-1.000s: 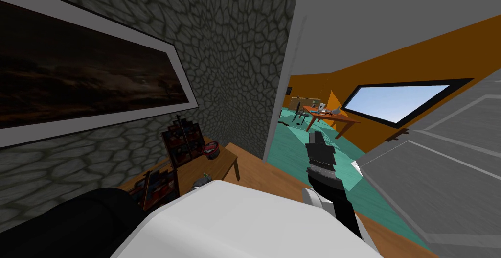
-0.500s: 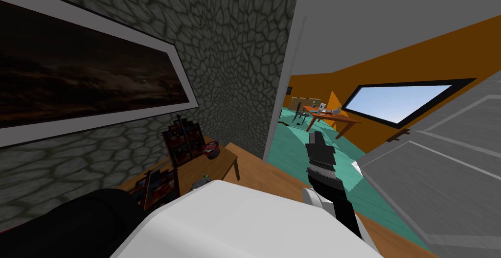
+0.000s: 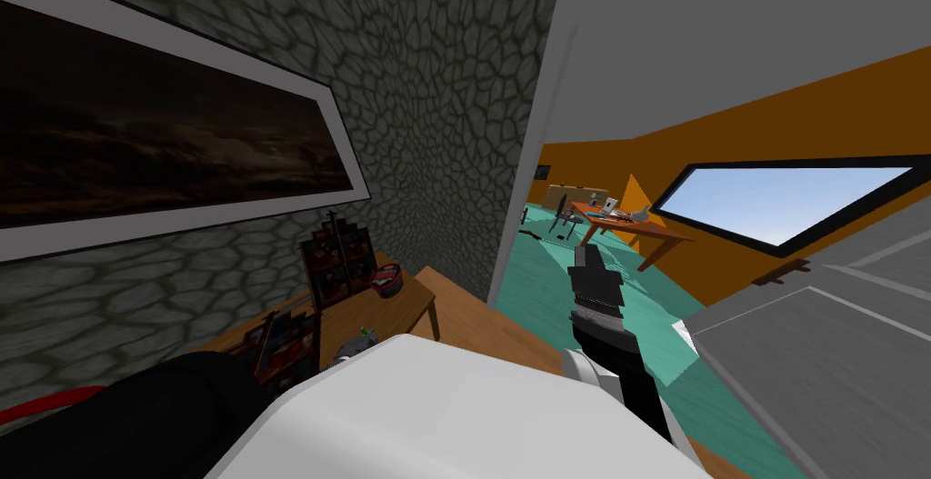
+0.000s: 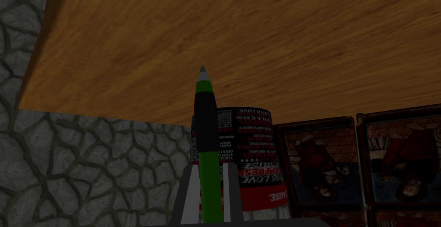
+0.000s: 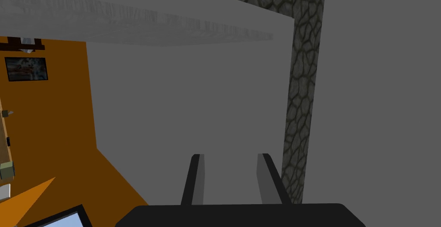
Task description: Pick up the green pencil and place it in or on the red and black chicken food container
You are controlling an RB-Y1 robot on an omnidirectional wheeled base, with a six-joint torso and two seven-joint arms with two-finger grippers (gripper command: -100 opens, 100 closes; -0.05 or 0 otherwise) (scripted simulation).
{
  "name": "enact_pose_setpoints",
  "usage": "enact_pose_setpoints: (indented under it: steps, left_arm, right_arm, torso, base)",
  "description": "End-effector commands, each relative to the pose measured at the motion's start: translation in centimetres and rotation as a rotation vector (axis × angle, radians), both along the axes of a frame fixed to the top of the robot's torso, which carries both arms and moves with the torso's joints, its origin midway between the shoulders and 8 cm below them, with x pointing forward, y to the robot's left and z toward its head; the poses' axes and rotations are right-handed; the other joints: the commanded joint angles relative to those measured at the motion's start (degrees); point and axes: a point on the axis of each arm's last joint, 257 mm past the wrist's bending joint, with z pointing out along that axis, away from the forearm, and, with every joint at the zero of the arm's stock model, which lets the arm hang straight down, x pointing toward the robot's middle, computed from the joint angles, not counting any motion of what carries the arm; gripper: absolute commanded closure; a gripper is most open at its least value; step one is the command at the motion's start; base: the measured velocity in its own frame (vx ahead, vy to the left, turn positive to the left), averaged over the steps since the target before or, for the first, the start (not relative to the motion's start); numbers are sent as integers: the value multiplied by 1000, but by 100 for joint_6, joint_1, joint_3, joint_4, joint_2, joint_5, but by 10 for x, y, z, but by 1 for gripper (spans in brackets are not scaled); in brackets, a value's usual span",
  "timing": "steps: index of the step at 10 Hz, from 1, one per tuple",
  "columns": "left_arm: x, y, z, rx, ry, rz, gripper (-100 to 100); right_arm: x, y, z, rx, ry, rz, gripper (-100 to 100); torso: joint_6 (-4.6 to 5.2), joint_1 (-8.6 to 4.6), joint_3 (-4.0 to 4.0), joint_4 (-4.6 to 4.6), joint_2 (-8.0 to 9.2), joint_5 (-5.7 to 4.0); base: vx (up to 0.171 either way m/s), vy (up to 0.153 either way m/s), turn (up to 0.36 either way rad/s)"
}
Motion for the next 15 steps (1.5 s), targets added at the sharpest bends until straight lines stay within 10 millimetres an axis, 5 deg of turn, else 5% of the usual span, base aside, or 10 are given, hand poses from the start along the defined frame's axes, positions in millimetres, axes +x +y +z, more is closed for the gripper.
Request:
enact_pose_setpoints:
  steps: [1, 9, 15]
  left_arm:
    - [-7, 17, 6, 11, 1, 8, 100]
    - [-50, 107, 61, 72, 10, 51, 100]
    - [-60, 139, 98, 95, 7, 39, 100]
  right_arm:
    - [0, 0, 0, 0, 0, 0, 0]
    - [0, 0, 0, 0, 0, 0, 0]
    - [0, 0, 0, 0, 0, 0, 0]
  torso:
    - [0, 0, 0, 0, 0, 0]
    - [4, 28, 4, 2, 8, -6]
    - [5, 56, 9, 3, 16, -2]
  base:
    - [127, -158, 96]
    - [130, -106, 89]
    - [87, -18, 13]
